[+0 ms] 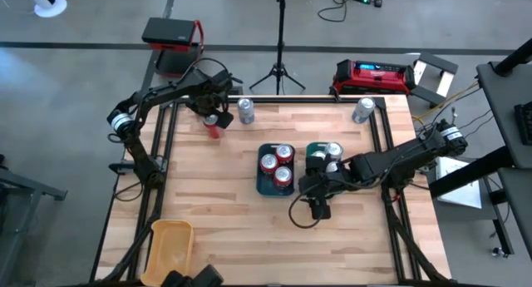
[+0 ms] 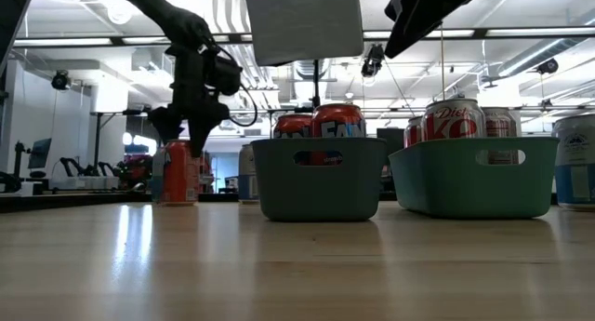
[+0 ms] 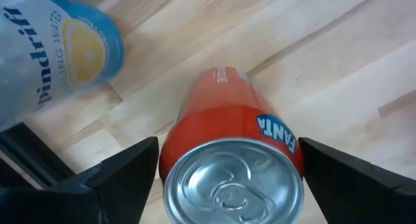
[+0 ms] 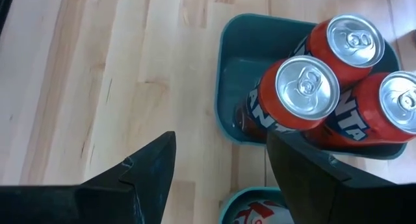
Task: Sort soda cans
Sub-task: Put the orange soda can into the dark green bin
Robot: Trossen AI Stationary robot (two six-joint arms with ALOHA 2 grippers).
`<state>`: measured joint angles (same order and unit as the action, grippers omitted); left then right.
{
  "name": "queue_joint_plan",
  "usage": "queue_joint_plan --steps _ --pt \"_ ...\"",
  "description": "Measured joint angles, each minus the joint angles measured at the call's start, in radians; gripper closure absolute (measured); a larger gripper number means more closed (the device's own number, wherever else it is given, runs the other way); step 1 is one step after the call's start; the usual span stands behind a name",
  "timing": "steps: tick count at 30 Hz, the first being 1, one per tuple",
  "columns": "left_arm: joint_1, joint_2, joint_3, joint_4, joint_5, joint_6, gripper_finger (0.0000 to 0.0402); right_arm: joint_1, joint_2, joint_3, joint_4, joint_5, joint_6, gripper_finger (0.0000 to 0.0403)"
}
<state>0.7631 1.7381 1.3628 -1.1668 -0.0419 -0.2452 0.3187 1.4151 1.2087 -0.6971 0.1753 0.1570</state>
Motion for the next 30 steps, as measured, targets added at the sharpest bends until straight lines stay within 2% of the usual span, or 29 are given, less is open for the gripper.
queue_joint_plan --steps 9,14,24,30 --pt "0.005 0.044 0.000 -0.009 0.001 0.002 0.0048 0.000 0.000 -0.018 0.003 0.000 0.008 0.0156" --pt "0.007 0.071 0.000 -0.013 0.001 0.014 0.0053 0.000 0.000 -0.025 0.007 0.000 0.008 0.0163" --pt "0.008 0.086 0.001 -0.038 0.014 0.052 0.0112 0.000 0.000 -0.034 0.008 0.000 0.007 0.0165" --pt "0.006 0.077 0.027 -0.144 0.034 0.053 0.0115 0.000 0.000 -0.034 0.008 0.000 0.007 0.0156"
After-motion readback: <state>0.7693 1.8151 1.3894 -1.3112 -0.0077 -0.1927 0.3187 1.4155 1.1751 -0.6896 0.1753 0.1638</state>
